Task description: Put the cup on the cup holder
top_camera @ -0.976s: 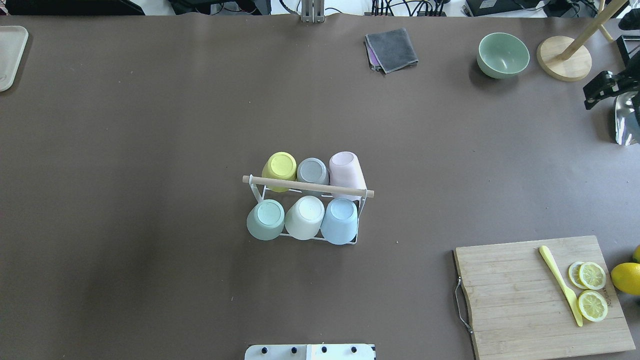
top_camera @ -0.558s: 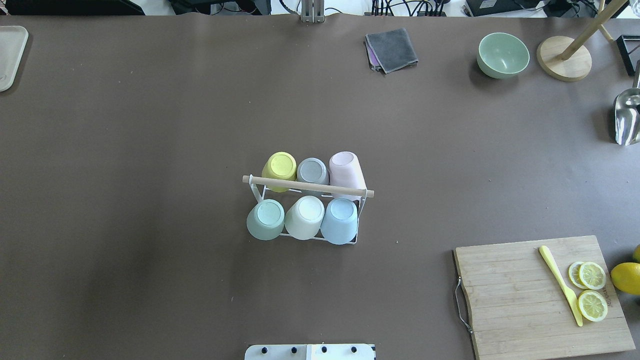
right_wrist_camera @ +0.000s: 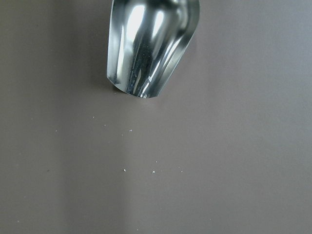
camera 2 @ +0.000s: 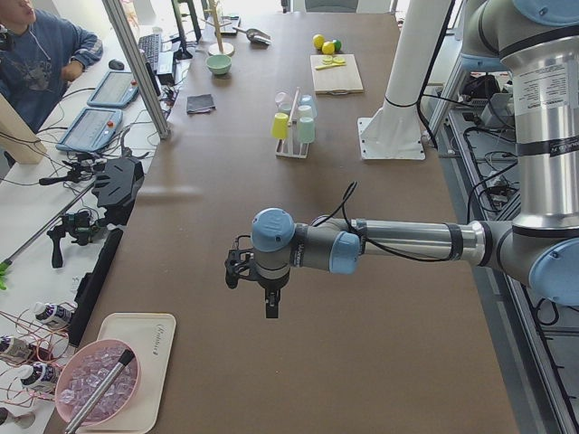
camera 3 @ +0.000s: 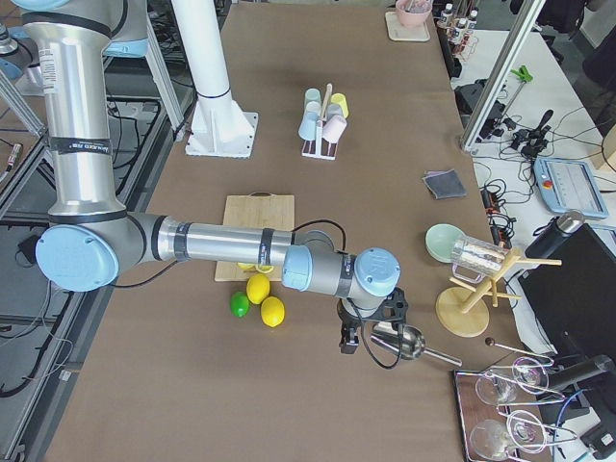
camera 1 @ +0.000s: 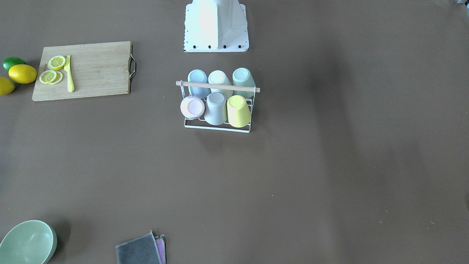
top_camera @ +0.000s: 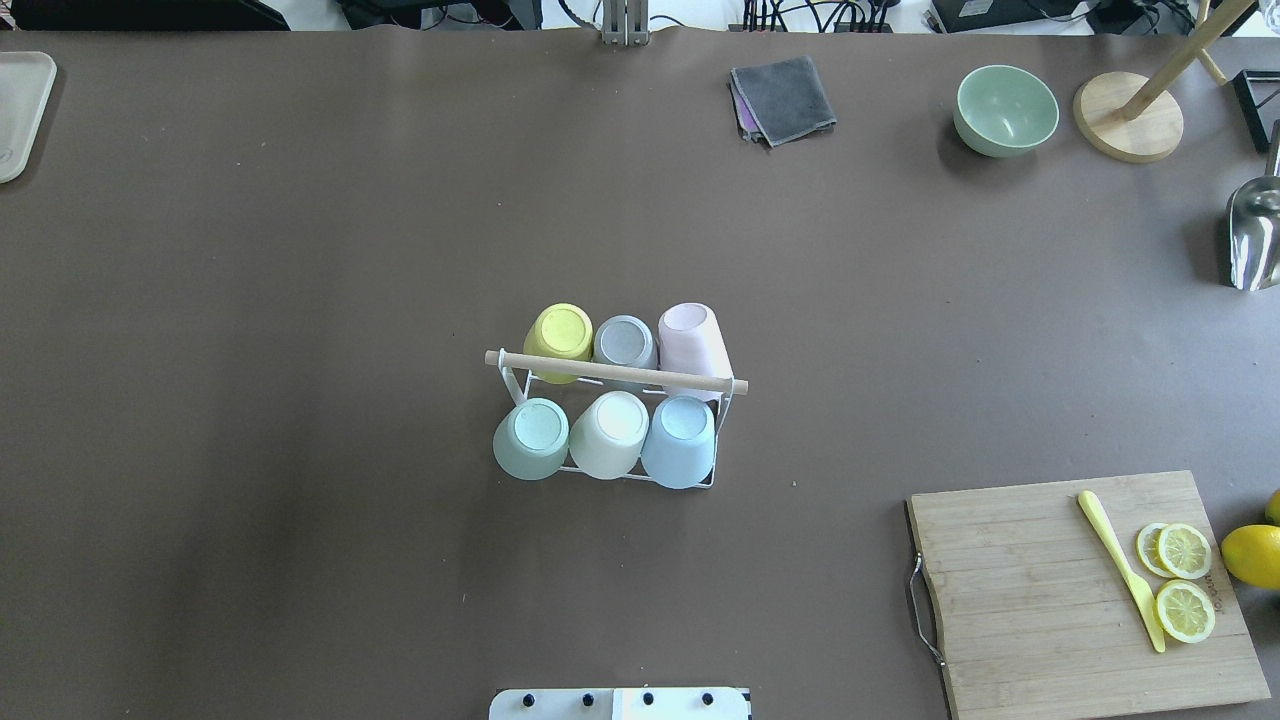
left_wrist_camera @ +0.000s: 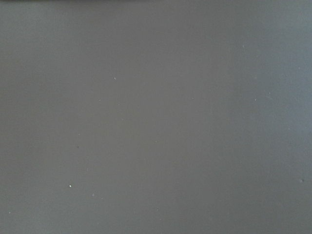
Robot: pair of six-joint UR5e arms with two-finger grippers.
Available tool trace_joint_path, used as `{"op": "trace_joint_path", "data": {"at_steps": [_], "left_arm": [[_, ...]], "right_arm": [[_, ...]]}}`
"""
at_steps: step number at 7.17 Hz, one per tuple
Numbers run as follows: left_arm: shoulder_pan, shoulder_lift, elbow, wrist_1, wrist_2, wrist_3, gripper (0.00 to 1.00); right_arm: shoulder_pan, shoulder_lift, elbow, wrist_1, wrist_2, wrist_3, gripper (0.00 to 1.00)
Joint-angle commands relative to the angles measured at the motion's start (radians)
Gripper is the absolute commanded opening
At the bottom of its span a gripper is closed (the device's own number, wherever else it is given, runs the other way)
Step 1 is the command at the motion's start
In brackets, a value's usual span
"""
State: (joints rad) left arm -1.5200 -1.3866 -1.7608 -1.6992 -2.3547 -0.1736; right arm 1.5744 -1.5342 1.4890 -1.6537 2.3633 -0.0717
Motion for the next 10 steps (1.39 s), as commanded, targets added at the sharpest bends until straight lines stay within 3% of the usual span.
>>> {"op": "trace_joint_path", "data": {"at_steps": [1,10], "left_arm": [[-0.003,0.009,-0.006,0.001,0.000,0.000,0.98],[-0.008,0.030,-0.071,0.058,0.009,0.000,0.98]], "right_arm": [[0.007,0.002,0.007,0.000,-0.004,-0.004,1.00],[0.035,0.009,0.020,0.000,-0.004,-0.004,1.00]]}}
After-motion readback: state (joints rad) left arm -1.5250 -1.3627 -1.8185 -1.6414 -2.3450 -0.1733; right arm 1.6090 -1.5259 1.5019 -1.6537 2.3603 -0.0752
